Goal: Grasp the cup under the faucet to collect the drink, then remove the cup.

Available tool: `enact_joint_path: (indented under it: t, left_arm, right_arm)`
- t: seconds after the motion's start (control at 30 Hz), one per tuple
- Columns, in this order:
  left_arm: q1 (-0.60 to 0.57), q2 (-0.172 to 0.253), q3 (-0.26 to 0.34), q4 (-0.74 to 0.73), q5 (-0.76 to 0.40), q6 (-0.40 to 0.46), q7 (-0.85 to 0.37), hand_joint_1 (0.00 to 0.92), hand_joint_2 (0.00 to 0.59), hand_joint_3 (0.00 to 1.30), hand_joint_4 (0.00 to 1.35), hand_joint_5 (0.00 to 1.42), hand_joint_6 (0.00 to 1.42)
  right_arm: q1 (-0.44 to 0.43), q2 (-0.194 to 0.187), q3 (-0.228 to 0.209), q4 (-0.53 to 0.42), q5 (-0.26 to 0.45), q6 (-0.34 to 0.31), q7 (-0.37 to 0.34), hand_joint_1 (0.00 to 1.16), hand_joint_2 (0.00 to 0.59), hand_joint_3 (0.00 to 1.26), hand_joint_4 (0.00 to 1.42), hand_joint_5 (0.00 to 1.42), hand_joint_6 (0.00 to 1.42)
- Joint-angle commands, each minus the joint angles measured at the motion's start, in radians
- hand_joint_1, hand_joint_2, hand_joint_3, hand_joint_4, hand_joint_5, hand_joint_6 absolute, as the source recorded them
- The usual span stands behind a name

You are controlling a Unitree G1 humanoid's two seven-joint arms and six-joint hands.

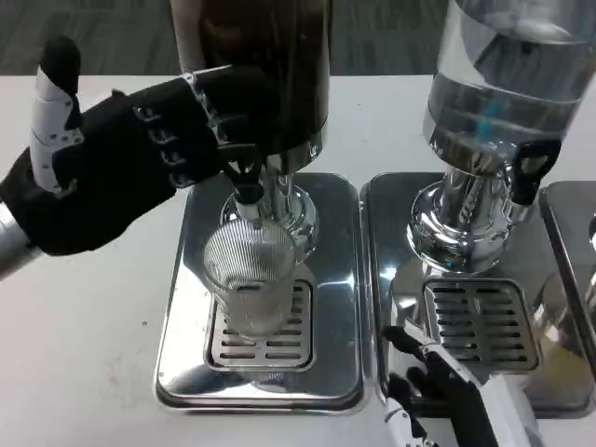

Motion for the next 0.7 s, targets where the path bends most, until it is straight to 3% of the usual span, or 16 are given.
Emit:
enact_joint_path:
  t: [0.03, 0.33, 0.7]
  left_arm:
    - [-0.027, -0.02, -0.024, 0.011, 0.024, -0.019, -0.014, 0.0, 0.057, 0.27, 0.12, 0.15, 0.11]
    - [-0.028, -0.038, -0.045, -0.002, 0.047, -0.05, -0.032, 0.0, 0.057, 0.27, 0.12, 0.15, 0.11]
    - [-0.005, -0.022, -0.068, -0.03, 0.101, -0.179, -0.05, 0.0, 0.058, 0.28, 0.14, 0.15, 0.11]
  right_arm:
    - [0.006, 0.004, 0.001, 0.019, 0.014, 0.001, -0.004, 0.49, 0.548, 0.26, 0.22, 0.18, 0.23]
    - [-0.004, 0.006, -0.002, 0.028, 0.021, 0.003, -0.003, 0.48, 0.548, 0.26, 0.22, 0.18, 0.23]
    - [-0.011, 0.006, -0.003, 0.03, 0.03, 0.008, 0.005, 0.47, 0.541, 0.26, 0.22, 0.18, 0.23]
